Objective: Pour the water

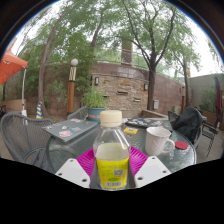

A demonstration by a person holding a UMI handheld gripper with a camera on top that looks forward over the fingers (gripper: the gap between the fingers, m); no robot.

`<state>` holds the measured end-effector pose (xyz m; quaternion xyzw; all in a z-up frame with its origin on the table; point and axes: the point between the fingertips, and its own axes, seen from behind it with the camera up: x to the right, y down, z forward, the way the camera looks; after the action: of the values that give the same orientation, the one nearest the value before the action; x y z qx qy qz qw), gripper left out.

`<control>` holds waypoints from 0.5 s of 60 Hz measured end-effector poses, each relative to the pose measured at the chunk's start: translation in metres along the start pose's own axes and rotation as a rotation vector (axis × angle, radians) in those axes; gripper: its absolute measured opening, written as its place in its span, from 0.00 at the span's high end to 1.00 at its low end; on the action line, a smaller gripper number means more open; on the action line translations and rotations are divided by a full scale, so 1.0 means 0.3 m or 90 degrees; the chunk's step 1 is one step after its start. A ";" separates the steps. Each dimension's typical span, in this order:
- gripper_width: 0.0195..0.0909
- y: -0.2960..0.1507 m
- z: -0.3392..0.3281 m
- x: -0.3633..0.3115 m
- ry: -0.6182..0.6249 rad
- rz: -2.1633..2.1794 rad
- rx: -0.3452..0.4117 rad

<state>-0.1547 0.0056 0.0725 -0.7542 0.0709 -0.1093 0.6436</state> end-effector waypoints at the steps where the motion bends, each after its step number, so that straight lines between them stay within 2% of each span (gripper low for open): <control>1: 0.67 0.003 0.007 -0.006 -0.007 -0.002 -0.005; 8: 0.71 0.014 0.061 -0.076 -0.082 0.041 -0.065; 9: 0.74 0.013 0.053 -0.084 -0.097 0.050 -0.067; 14: 0.74 -0.102 0.097 -0.106 -0.129 0.120 -0.066; 17: 0.74 -0.222 0.125 -0.088 -0.148 0.181 -0.057; 20: 0.74 -0.360 0.149 -0.064 -0.158 0.279 -0.041; 22: 0.74 -0.378 0.179 -0.019 -0.179 0.371 -0.037; 25: 0.74 -0.423 0.207 0.031 -0.212 0.522 -0.052; 26: 0.74 -0.487 0.201 0.023 -0.211 0.576 -0.060; 30: 0.74 -0.427 0.268 0.103 -0.246 0.800 -0.106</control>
<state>-0.1087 0.0955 0.1892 -0.6226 0.3888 0.4298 0.5259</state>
